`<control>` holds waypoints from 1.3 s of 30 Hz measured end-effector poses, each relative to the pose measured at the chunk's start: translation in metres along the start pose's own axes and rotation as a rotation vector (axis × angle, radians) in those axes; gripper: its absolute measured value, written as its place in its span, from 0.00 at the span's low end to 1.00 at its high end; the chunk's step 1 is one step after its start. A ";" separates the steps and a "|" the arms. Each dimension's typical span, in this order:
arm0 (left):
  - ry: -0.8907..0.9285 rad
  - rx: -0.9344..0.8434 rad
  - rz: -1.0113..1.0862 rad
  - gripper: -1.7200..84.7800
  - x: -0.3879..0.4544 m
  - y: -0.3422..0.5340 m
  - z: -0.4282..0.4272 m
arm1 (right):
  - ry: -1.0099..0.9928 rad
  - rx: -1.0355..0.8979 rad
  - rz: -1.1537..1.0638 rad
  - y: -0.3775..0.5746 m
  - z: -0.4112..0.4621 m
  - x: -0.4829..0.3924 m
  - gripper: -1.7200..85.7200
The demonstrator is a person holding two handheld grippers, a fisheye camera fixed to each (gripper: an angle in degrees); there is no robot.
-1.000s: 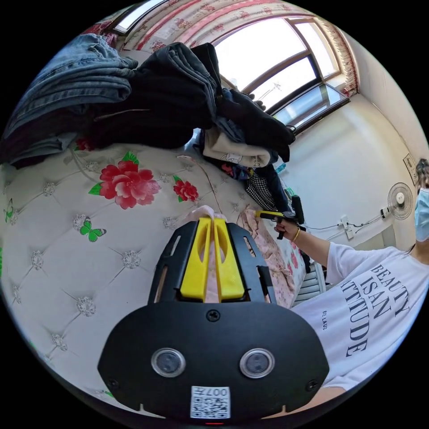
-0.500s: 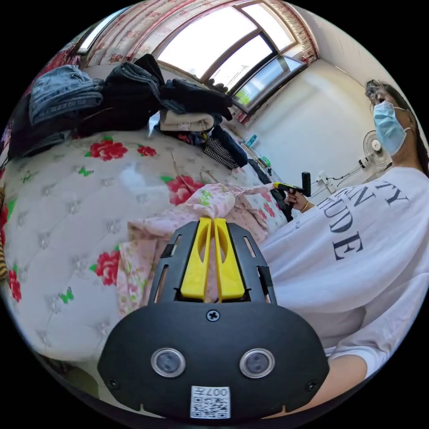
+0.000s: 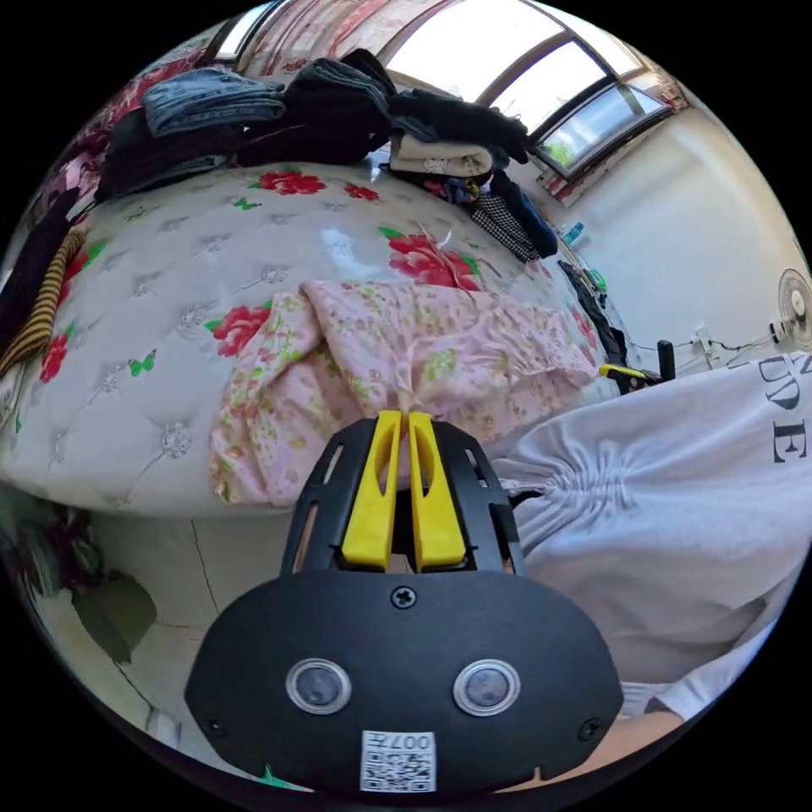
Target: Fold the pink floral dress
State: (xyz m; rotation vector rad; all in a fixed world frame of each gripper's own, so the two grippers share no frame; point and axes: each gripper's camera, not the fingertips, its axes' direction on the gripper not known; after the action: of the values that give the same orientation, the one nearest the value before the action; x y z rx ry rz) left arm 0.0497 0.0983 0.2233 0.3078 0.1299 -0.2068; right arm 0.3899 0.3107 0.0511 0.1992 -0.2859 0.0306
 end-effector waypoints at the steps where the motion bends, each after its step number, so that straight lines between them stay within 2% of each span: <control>1: 0.012 -0.016 -0.027 0.08 -0.003 0.004 0.003 | 0.018 -0.033 0.022 0.006 0.012 0.004 0.04; 4: 0.025 0.013 -0.132 0.10 -0.008 0.025 -0.005 | 0.049 0.009 0.195 0.025 0.016 0.022 0.08; 8: 0.036 0.155 -0.151 0.09 0.009 0.038 -0.034 | -0.095 0.251 0.448 0.068 -0.004 0.048 0.13; 13: 0.052 0.187 -0.193 0.09 0.018 0.023 -0.036 | -0.288 0.338 0.646 0.093 0.028 0.067 0.15; 17: 0.117 0.241 -0.295 0.09 0.015 0.025 -0.040 | -0.358 0.469 0.728 0.090 0.046 0.067 0.13; 22: 0.153 0.301 -0.424 0.09 0.004 0.053 -0.063 | -0.414 0.449 0.773 0.063 0.056 0.070 0.04; 24: 0.150 0.360 -0.489 0.09 -0.002 0.074 -0.083 | -0.414 0.455 0.691 0.040 0.046 0.061 0.03; 27: 0.125 0.436 -0.579 0.10 -0.010 0.105 -0.107 | -0.419 0.428 0.442 -0.022 0.024 0.024 0.02; 31: 0.127 0.517 -0.674 0.12 -0.023 0.136 -0.129 | -0.425 0.322 -0.045 -0.119 0.020 -0.092 0.02; 35: 0.195 0.551 -0.728 0.14 -0.055 0.150 -0.133 | -0.475 0.195 -0.446 -0.166 0.075 -0.240 0.04; 39: 0.278 0.510 -0.757 0.17 -0.097 0.144 -0.123 | -0.530 -0.013 -0.552 -0.170 0.162 -0.318 0.08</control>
State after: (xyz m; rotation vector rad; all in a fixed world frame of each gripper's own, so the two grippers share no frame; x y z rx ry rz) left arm -0.0246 0.2892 0.1634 0.7905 0.4721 -0.9564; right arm 0.0502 0.1111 0.0812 0.2661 -0.7494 -0.5783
